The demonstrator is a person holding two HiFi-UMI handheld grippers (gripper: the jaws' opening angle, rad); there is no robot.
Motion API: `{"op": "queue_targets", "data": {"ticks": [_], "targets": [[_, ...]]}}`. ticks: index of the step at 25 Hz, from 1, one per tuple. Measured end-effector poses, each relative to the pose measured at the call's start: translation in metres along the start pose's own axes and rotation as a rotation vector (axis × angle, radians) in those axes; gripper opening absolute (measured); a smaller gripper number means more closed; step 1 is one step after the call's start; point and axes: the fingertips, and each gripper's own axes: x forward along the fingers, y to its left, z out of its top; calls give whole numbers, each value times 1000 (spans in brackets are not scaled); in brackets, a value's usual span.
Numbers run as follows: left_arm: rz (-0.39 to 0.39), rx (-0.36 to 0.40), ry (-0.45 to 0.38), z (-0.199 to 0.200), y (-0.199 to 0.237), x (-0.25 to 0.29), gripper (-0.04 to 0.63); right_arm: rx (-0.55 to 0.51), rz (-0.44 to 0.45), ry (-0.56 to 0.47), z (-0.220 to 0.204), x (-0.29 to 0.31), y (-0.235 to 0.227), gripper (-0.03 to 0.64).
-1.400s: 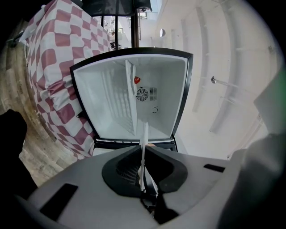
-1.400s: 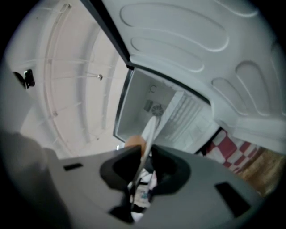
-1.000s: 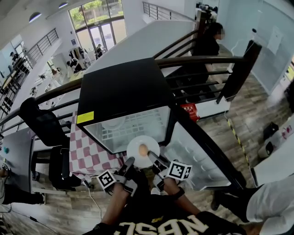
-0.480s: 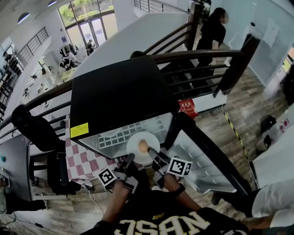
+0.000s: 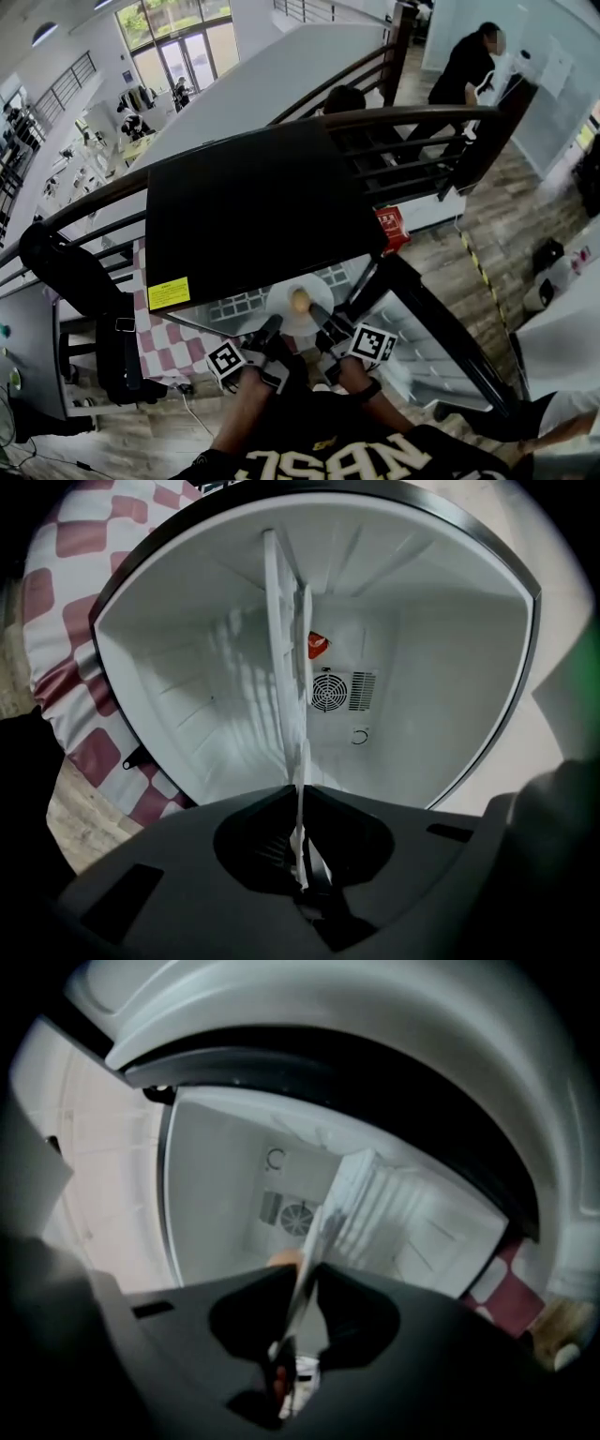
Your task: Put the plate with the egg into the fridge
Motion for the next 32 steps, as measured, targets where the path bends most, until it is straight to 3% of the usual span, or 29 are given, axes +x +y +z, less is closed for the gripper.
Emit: {"op": "queue_targets", "data": {"ticks": [2, 7, 23, 32], "targets": [[10, 25, 1, 5, 0, 5, 38, -63, 44, -15, 7, 8, 3, 66], [18, 29, -3, 9, -4, 13, 40, -36, 64, -45, 15, 15, 0, 66], [49, 15, -3, 17, -5, 24, 40, 51, -18, -67, 22, 24, -11, 63], [32, 49, 6, 19, -5, 22, 40, -39, 32, -47, 21, 29, -2, 64]]}}
